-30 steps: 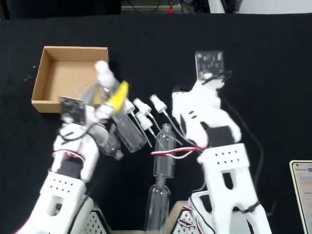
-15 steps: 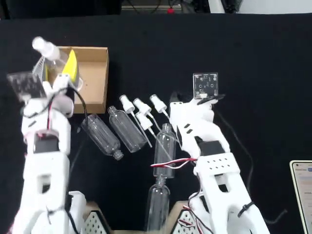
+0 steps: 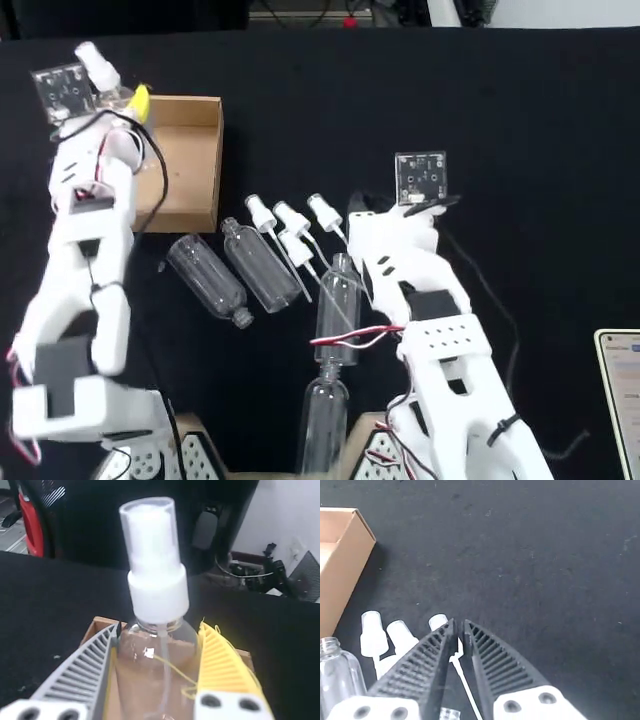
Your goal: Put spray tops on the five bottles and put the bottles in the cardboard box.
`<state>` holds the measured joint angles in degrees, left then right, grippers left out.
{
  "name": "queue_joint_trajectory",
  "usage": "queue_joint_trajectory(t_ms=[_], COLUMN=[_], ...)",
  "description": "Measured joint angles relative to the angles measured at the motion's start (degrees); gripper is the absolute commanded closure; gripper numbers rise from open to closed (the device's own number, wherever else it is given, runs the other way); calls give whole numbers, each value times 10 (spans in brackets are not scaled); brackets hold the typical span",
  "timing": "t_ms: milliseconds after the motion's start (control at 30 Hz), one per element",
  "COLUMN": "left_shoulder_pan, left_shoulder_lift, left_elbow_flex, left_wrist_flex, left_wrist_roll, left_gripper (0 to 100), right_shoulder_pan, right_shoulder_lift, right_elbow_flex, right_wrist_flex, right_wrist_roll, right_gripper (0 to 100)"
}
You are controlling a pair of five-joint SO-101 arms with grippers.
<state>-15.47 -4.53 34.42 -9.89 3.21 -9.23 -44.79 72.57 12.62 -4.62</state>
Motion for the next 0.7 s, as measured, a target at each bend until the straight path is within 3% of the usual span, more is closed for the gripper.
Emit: queue_joint_trajectory(t_ms=[333, 500, 700], left_shoulder_pan=[-29, -39, -39], left_shoulder_lift=[222, 302, 388], left_elbow_flex=[-185, -203, -203], left_wrist_flex=[-15, -153, -288], left_wrist_roll=[0, -2, -91], left_gripper=[873, 873, 874], right_shoulder_pan=[-17, -17, -17], right_shoulder_lift=[0, 0, 0], right_elbow_flex=[0, 0, 0], right_wrist_flex=[0, 0, 0], right_wrist_roll=[0, 0, 0], right_gripper=[983, 983, 983])
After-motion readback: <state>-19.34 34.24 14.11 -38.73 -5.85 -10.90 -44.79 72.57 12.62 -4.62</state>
